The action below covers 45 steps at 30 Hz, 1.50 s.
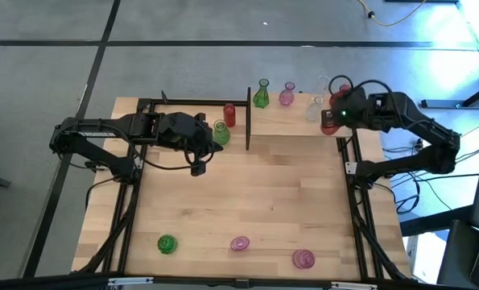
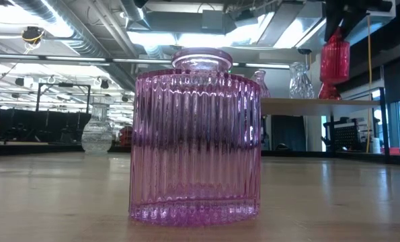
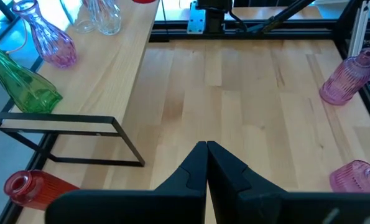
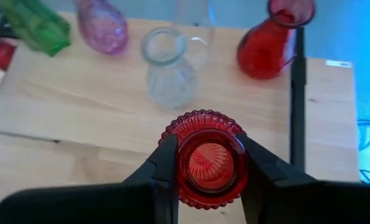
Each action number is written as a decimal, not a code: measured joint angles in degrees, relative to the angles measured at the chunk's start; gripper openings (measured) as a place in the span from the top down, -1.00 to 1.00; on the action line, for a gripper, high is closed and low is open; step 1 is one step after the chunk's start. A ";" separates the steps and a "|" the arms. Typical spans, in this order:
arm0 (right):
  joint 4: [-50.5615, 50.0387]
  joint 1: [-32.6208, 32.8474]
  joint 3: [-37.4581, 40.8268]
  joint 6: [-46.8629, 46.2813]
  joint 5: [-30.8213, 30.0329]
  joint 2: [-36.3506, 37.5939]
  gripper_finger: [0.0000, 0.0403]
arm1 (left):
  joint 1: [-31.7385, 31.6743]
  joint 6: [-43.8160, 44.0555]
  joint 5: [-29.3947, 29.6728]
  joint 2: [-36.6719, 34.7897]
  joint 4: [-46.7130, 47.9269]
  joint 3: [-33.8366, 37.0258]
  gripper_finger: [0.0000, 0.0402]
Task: Sort vases onto shelf
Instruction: Put the bottom red vase on the shelf aligned with the other red vase
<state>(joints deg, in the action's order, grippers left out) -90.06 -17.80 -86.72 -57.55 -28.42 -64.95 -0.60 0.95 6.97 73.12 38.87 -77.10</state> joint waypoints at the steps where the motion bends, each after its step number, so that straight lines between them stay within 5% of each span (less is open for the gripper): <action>1: 0.00 -1.00 0.00 0.72 0.08 0.00 0.54 | -0.02 -0.03 -0.01 0.00 -0.01 0.00 1.00; 14: 0.18 -12.38 0.54 6.92 -0.49 0.00 0.55 | -0.01 -0.03 -0.01 0.00 0.00 0.00 1.00; 21: 0.05 -15.63 7.63 7.91 -0.04 1.47 0.55 | -0.01 -0.04 -0.01 0.00 0.00 0.00 1.00; 45: 16.22 -27.28 14.45 16.15 4.09 3.65 0.55 | -0.02 -0.04 -0.01 0.00 -2.43 0.00 1.00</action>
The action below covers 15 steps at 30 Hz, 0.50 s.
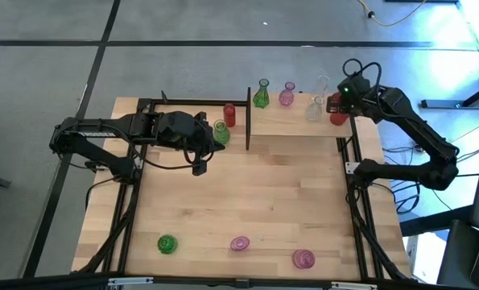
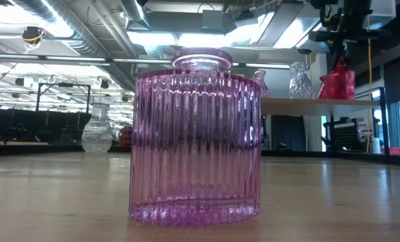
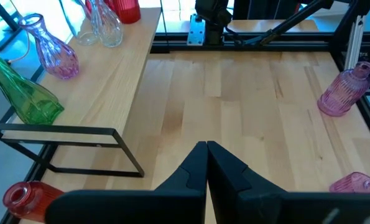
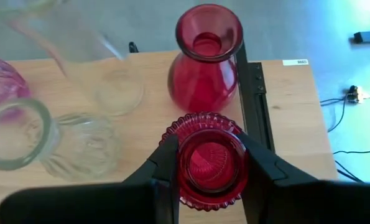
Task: Sort vases onto shelf
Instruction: Put the bottom red vase on the shelf aligned with the other red vase
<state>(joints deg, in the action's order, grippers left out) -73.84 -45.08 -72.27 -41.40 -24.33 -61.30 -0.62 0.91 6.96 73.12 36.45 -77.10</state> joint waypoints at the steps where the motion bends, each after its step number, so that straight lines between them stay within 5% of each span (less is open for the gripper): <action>1: 0.11 -0.46 0.00 0.51 0.15 0.00 0.55 | 0.02 0.00 0.00 0.00 0.00 0.00 1.00; 15: 2.74 -6.23 0.00 5.73 4.01 -0.04 0.55 | 0.00 -0.03 0.00 0.00 -0.07 0.00 1.00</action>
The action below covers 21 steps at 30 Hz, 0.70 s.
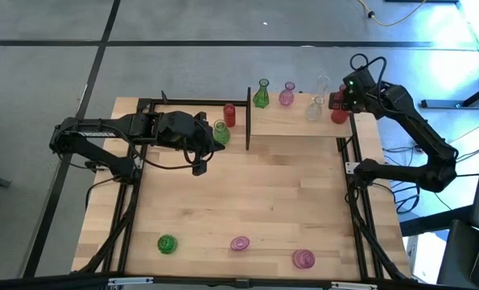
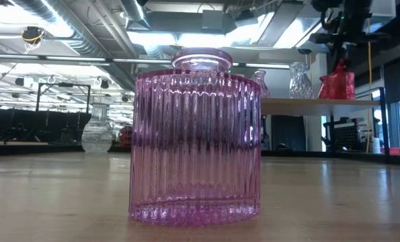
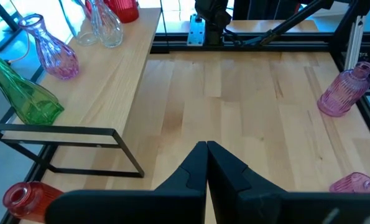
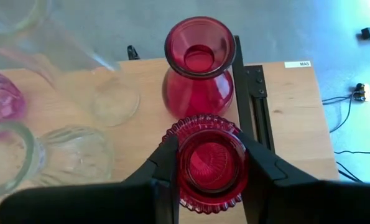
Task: Sort vases onto shelf
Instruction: Put the bottom red vase on the shelf aligned with the other red vase
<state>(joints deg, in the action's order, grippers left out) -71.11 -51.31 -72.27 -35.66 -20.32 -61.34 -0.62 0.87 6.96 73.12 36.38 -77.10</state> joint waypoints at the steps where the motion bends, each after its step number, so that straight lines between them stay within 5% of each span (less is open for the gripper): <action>1: 0.33 -0.34 0.02 0.20 0.28 -0.02 0.55 | 0.02 -0.01 0.00 0.00 0.00 0.00 1.00; 21: 1.38 -0.94 -0.04 1.47 1.98 -0.68 0.55 | 0.02 -0.03 0.02 0.00 -0.02 0.00 1.00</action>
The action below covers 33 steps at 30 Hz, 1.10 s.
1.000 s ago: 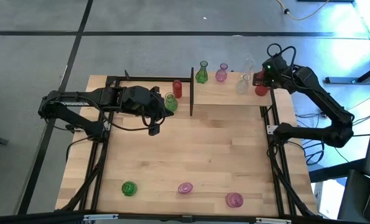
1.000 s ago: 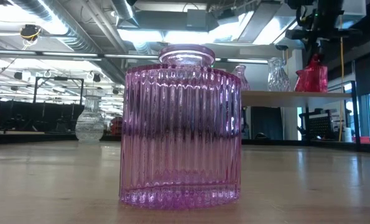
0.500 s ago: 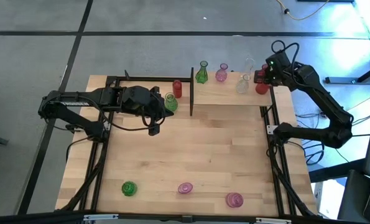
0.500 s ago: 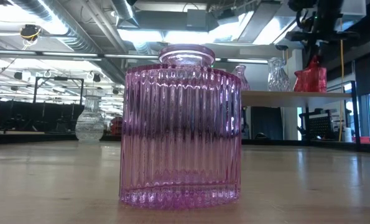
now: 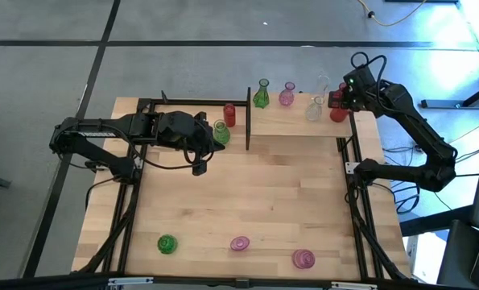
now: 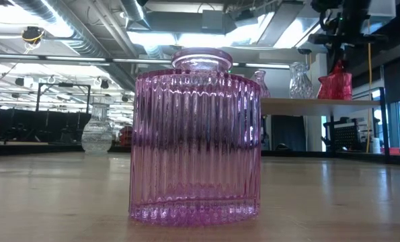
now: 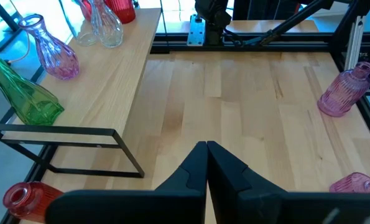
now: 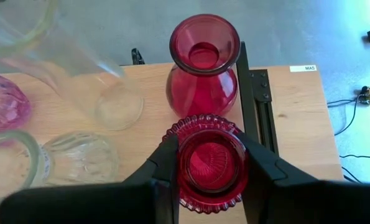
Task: Sort vases onto shelf
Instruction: Put the bottom red vase on the shelf aligned with the other red vase
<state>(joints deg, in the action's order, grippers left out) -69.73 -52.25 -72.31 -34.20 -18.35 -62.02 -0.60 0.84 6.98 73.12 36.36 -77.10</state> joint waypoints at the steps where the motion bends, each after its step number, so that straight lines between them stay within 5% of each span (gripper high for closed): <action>1: -0.27 0.00 -0.02 0.00 0.02 0.00 0.55 | -0.02 0.00 -0.02 0.00 0.00 0.00 1.00; 33: -0.56 0.04 0.11 -0.27 -0.66 0.00 0.33 | 0.00 0.02 0.00 0.00 0.00 0.00 1.00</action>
<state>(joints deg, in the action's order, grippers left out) -70.29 -52.21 -72.20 -34.47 -19.00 -62.02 -0.60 0.86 6.98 73.12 36.36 -77.10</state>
